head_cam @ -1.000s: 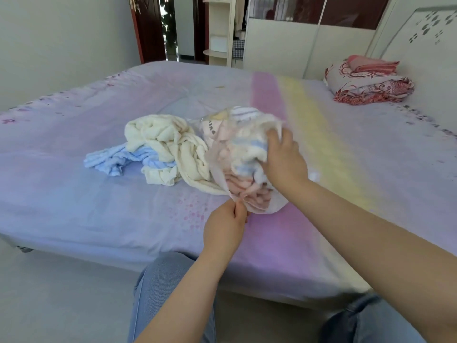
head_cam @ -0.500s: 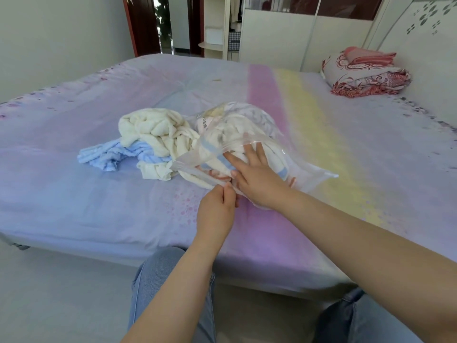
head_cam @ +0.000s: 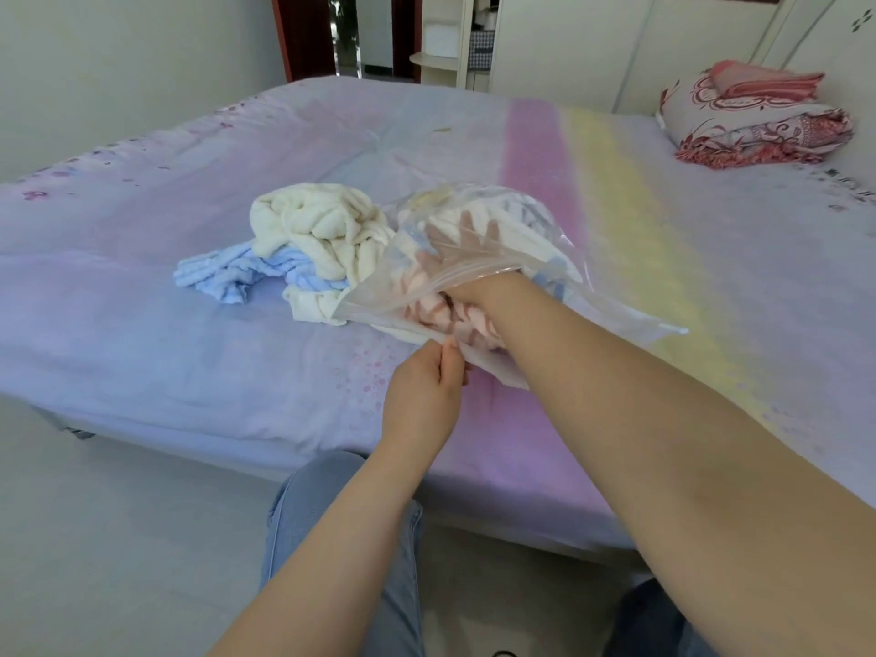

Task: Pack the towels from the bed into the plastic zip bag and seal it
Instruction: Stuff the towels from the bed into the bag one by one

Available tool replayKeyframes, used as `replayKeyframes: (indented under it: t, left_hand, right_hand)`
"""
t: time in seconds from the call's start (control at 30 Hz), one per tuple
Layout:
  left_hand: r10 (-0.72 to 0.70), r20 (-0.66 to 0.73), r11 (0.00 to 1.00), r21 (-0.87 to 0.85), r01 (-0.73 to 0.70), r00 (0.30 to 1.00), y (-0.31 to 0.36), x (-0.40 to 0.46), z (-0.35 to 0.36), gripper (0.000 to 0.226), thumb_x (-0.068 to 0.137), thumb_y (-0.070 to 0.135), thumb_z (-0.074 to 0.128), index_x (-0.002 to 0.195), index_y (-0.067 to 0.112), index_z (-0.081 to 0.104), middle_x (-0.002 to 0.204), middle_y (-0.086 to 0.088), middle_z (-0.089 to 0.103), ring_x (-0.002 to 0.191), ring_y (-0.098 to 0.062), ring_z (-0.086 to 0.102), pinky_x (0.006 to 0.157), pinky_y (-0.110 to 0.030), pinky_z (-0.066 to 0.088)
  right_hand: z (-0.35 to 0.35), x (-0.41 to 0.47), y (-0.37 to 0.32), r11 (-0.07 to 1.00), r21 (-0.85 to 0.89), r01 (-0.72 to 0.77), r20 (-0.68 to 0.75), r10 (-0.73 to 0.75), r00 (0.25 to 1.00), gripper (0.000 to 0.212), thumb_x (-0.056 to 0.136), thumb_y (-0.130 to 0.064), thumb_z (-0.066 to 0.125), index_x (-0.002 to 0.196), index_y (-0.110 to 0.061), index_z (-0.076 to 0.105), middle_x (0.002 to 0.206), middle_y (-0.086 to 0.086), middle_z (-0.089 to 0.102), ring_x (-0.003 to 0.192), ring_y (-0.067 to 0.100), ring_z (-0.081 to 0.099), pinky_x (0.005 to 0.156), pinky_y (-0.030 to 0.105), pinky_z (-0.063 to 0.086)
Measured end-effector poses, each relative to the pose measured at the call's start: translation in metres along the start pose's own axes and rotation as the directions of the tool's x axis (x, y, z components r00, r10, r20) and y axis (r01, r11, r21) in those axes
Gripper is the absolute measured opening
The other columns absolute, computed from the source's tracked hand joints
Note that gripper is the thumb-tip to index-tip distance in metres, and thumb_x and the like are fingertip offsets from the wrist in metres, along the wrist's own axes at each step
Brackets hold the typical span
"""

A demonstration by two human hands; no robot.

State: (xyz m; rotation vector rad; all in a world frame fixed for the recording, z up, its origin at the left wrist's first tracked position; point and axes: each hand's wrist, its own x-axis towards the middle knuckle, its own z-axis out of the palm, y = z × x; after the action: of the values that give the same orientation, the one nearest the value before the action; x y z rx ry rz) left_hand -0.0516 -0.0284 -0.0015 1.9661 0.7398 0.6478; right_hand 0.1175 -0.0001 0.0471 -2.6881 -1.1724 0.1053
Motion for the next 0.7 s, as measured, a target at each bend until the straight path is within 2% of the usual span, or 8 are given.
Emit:
replayKeyframes:
  t: [0.1, 0.17, 0.3, 0.4, 0.47, 0.5, 0.6, 0.7]
  left_hand:
    - [0.011, -0.009, 0.997, -0.071, -0.011, 1.000, 0.002, 0.004, 0.003, 0.040, 0.104, 0.031, 0.034, 0.077, 0.016, 0.059, 0.082, -0.001, 0.068, 0.075, -0.015, 0.059, 0.069, -0.033, 0.044]
    - [0.034, -0.044, 0.996, -0.079, -0.037, 0.998, 0.001, 0.006, 0.007, 0.039, 0.104, 0.031, 0.034, 0.089, 0.009, 0.062, 0.087, -0.004, 0.067, 0.080, -0.020, 0.058, 0.071, -0.034, 0.044]
    - [0.064, -0.114, 0.983, -0.166, -0.083, 0.991, -0.002, 0.002, 0.008, 0.032, 0.103, 0.023, 0.037, 0.094, 0.007, 0.063, 0.108, -0.007, 0.052, 0.082, 0.004, 0.048, 0.068, -0.004, 0.034]
    - [-0.044, -0.087, 0.950, -0.313, 0.014, 0.995, -0.003, -0.005, 0.010, 0.027, 0.102, 0.028, 0.040, 0.085, 0.020, 0.060, 0.137, 0.000, 0.036, 0.100, 0.008, 0.050, 0.083, -0.003, 0.035]
    - [-0.110, -0.080, 0.907, -0.416, 0.067, 0.991, -0.005, -0.008, 0.015, 0.017, 0.101, 0.031, 0.041, 0.095, 0.028, 0.057, 0.152, 0.006, 0.024, 0.120, -0.008, 0.049, 0.103, -0.027, 0.039]
    - [-0.123, -0.073, 0.876, -0.478, 0.074, 0.990, -0.004, -0.009, 0.016, 0.017, 0.101, 0.032, 0.042, 0.111, 0.030, 0.055, 0.155, 0.010, 0.020, 0.128, -0.012, 0.044, 0.107, -0.038, 0.040]
    - [-0.142, 0.012, 0.734, -0.669, 0.114, 0.990, -0.003, -0.005, 0.021, 0.053, 0.102, 0.032, 0.039, 0.151, 0.037, 0.017, 0.157, 0.014, 0.022, 0.138, -0.013, 0.038, 0.109, -0.045, 0.041]
    - [-0.127, 0.117, 0.670, -0.722, 0.172, 0.985, -0.001, 0.011, 0.020, 0.050, 0.105, 0.030, 0.032, 0.152, 0.038, 0.016, 0.151, 0.005, 0.038, 0.131, -0.017, 0.048, 0.103, -0.039, 0.047]
  right_hand:
    - [-0.007, -0.035, 0.005, 0.975, 0.223, -0.004, 0.056, -0.009, 0.998, 0.058, 0.092, -0.061, 0.030, 0.144, -0.035, 0.034, 0.155, 0.006, 0.031, 0.143, 0.026, 0.025, 0.112, 0.034, 0.018]
    - [-0.005, -0.061, 0.014, 0.954, 0.270, 0.130, -0.011, -0.132, 0.991, 0.054, 0.088, -0.060, 0.027, 0.134, -0.038, 0.046, 0.146, 0.005, 0.042, 0.135, 0.026, 0.037, 0.111, 0.040, 0.028]
    - [-0.019, -0.118, 0.033, 0.921, 0.299, 0.250, 0.084, -0.286, 0.954, 0.032, 0.097, -0.044, 0.036, 0.117, -0.035, 0.060, 0.115, -0.002, 0.062, 0.109, 0.015, 0.054, 0.099, 0.031, 0.040]
    - [-0.039, -0.161, 0.034, 0.858, 0.408, 0.312, -0.392, -0.144, 0.909, 0.019, 0.091, -0.033, 0.050, 0.088, -0.026, 0.067, 0.077, -0.005, 0.069, 0.073, 0.014, 0.063, 0.068, 0.031, 0.048]
    - [-0.054, -0.164, 0.035, 0.844, 0.298, 0.447, -0.763, -0.072, 0.643, 0.017, 0.089, -0.031, 0.054, 0.094, -0.026, 0.070, 0.086, -0.006, 0.071, 0.078, 0.015, 0.062, 0.072, 0.030, 0.048]
    - [-0.058, -0.155, 0.039, 0.872, 0.217, 0.440, -0.791, -0.107, 0.603, 0.025, 0.089, -0.035, 0.056, 0.109, -0.025, 0.067, 0.105, -0.005, 0.068, 0.095, 0.018, 0.060, 0.084, 0.030, 0.047]
    - [-0.048, -0.112, 0.056, 0.955, 0.150, 0.255, -0.272, -0.208, 0.939, 0.087, 0.069, -0.078, 0.049, 0.146, -0.050, 0.017, 0.160, -0.003, 0.008, 0.148, 0.027, 0.004, 0.119, 0.047, 0.010]
    - [0.001, -0.087, 0.065, 0.979, 0.020, 0.201, 0.137, -0.201, 0.970, 0.115, 0.056, -0.084, 0.056, 0.145, -0.051, -0.009, 0.157, -0.008, -0.028, 0.146, 0.032, -0.021, 0.113, 0.066, 0.004]
